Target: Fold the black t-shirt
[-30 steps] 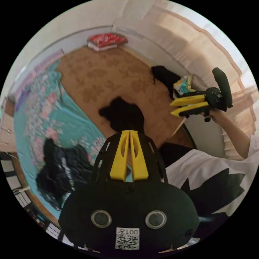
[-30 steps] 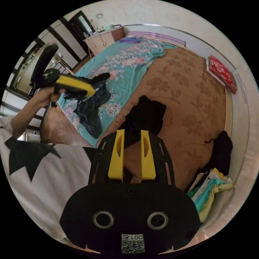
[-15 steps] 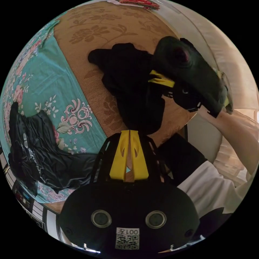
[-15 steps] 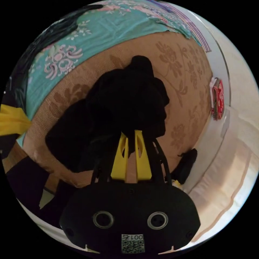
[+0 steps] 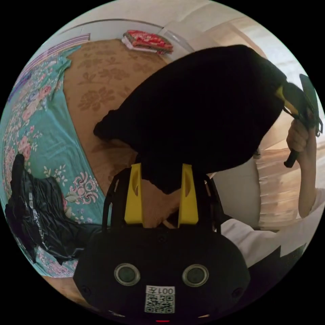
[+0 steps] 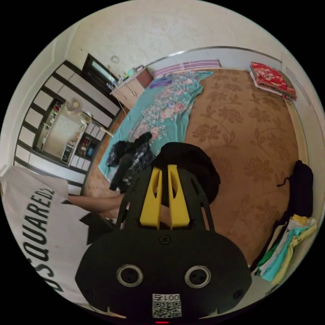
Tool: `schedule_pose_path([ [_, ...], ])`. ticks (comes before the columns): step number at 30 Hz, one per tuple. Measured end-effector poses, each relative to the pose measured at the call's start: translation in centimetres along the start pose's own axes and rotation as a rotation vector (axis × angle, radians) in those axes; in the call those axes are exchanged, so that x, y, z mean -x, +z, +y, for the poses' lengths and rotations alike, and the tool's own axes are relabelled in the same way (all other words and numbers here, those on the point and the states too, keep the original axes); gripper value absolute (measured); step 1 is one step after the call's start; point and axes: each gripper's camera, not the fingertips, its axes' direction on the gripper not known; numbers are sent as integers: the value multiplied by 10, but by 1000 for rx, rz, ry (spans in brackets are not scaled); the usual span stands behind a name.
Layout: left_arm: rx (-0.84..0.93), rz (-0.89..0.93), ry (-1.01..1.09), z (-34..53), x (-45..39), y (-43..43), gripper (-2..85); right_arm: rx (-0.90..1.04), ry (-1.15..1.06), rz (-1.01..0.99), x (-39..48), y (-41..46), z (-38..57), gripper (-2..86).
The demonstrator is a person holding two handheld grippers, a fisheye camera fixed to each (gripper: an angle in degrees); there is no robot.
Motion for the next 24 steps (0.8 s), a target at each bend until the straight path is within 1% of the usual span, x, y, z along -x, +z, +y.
schedule_pose_path([
  [2, -53, 2, 41, -4, -15, -16, 140, -79, 35, -41, 5, -26, -2, 26],
  [8, -258, -66, 162, -22, -62, -67, 142, -273, 0, -78, 35, -75, -4, 30],
  [11, -306, -123, 211, -37, -80, -83, 101, -351, -80, -48, 57, -94, -5, 29],
  [13, -338, -160, 216, -48, -86, -92, 36, -395, -116, -19, 67, -106, -5, 27],
  [14, -353, -169, 210, -49, -87, -95, 19, -422, -141, 18, 71, -114, -4, 26],
  [16, -412, -137, 241, -56, -89, -109, 2, -449, -157, 70, 71, -124, -1, 25],
  [18, -404, -139, 254, -63, -94, -120, -3, -438, -176, 133, 67, -128, 1, 25],
  [20, -403, -139, 265, -68, -99, -133, -5, -356, -186, 262, 55, -123, 7, 25],
  [22, -422, -83, 293, -68, -105, -151, -7, -263, -169, 326, 39, -112, 14, 25],
  [24, -390, -40, 338, -69, -116, -158, -7, -157, -155, 323, 21, -92, 24, 25],
])
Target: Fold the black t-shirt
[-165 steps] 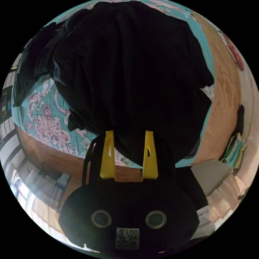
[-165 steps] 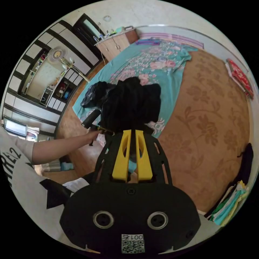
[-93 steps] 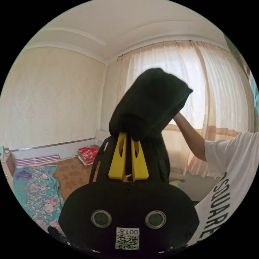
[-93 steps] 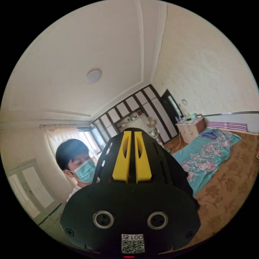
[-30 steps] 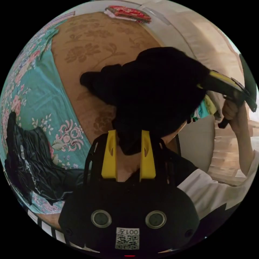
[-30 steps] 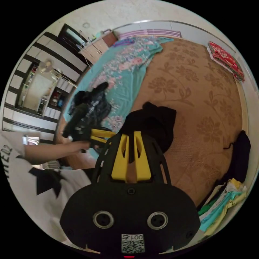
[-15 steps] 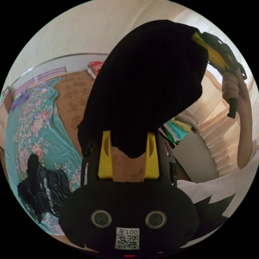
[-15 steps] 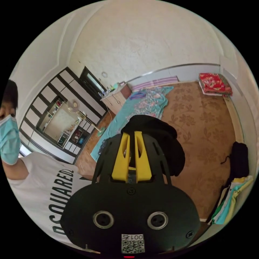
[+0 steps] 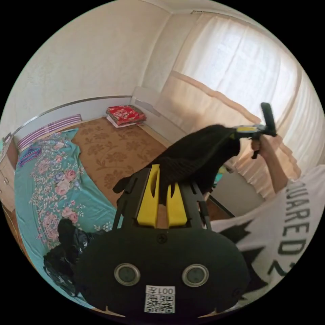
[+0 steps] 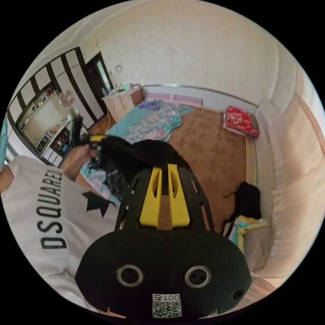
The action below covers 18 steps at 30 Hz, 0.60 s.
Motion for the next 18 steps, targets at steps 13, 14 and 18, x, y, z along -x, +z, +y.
schedule_pose_path([
  [13, 736, -63, -108, 25, -69, 148, -8, 507, 224, -540, -28, 200, 130, 17],
  [14, 728, -53, -135, 22, -66, 155, -8, 551, 226, -594, -38, 218, 129, 17],
  [18, 701, -50, -175, -10, -38, 214, -8, 616, 147, -626, -59, 268, 118, 18],
])
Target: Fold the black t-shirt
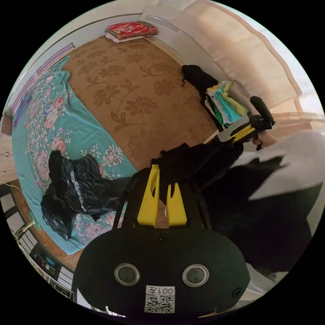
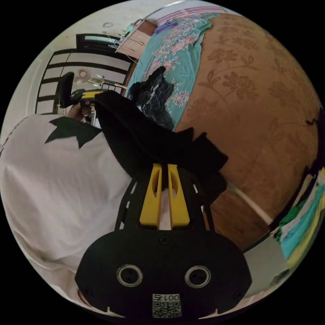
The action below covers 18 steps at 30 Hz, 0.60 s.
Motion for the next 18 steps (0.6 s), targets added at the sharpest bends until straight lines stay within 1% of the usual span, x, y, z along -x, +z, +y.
schedule_pose_path([
  [2, -21, -80, 46, -44, 8, 7, -8, -61, -56, 167, -18, -19, -46, 19],
  [3, -47, -164, 84, -76, 14, 6, -8, -83, -75, 226, -21, -27, -60, 19],
  [4, -90, -229, 99, -109, 22, 1, -8, -130, -118, 344, -26, -47, -89, 19],
  [5, -116, -256, 101, -126, 26, -4, -8, -185, -157, 457, -27, -69, -118, 19],
  [7, -252, -365, 83, -183, 40, -31, -8, -278, -210, 567, -24, -106, -154, 20],
  [9, -358, -407, 77, -214, 46, -53, -8, -370, -253, 626, -15, -141, -178, 21],
  [10, -426, -402, 79, -230, 48, -64, -8, -427, -273, 650, -10, -159, -189, 22],
  [11, -457, -398, 81, -237, 49, -68, -8, -475, -283, 677, -5, -173, -197, 22],
  [13, -532, -420, 113, -261, 48, -68, -7, -517, -294, 718, -1, -181, -208, 22],
  [15, -533, -480, 122, -278, 49, -50, -7, -543, -285, 742, -5, -176, -217, 21],
  [18, -495, -537, 98, -302, 58, 6, -7, -545, -256, 789, -28, -140, -233, 21],
])
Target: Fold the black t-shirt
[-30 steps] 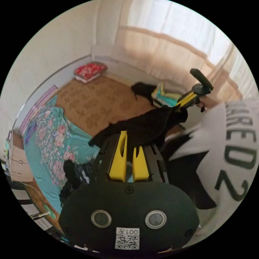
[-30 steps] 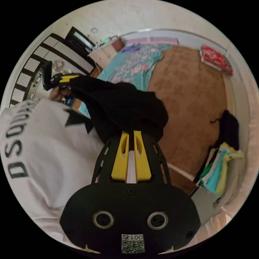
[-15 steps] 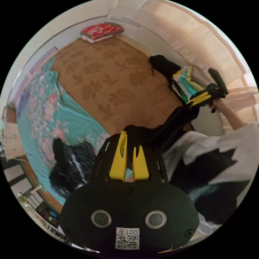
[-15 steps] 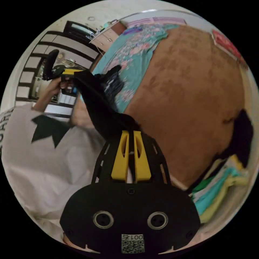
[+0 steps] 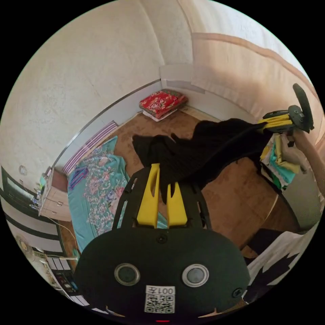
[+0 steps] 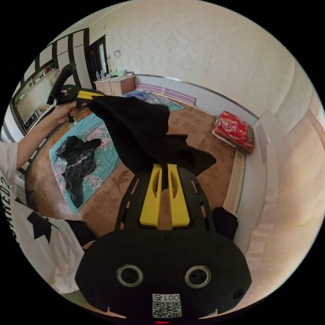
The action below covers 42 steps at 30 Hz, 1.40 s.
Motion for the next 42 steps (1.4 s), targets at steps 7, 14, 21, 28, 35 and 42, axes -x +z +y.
schedule_pose_path([
  [7, 294, 12, -141, 77, -67, 210, -5, 246, 87, -16, 60, 201, 90, 24],
  [14, 597, 77, -238, 164, -125, 356, 2, 494, 46, 90, 157, 341, 176, 37],
  [21, 492, 26, -128, 171, -128, 426, 52, 526, 27, 162, 176, 389, 176, 93],
  [28, 513, -90, -104, 167, -128, 493, 132, 417, 220, 227, 143, 403, 168, 41],
  [35, 565, -46, 46, 176, -148, 551, 14, 475, 451, 68, 119, 433, 228, 53],
  [42, 681, -139, 72, 230, -124, 588, 67, 557, 405, -239, 127, 469, 252, 78],
])
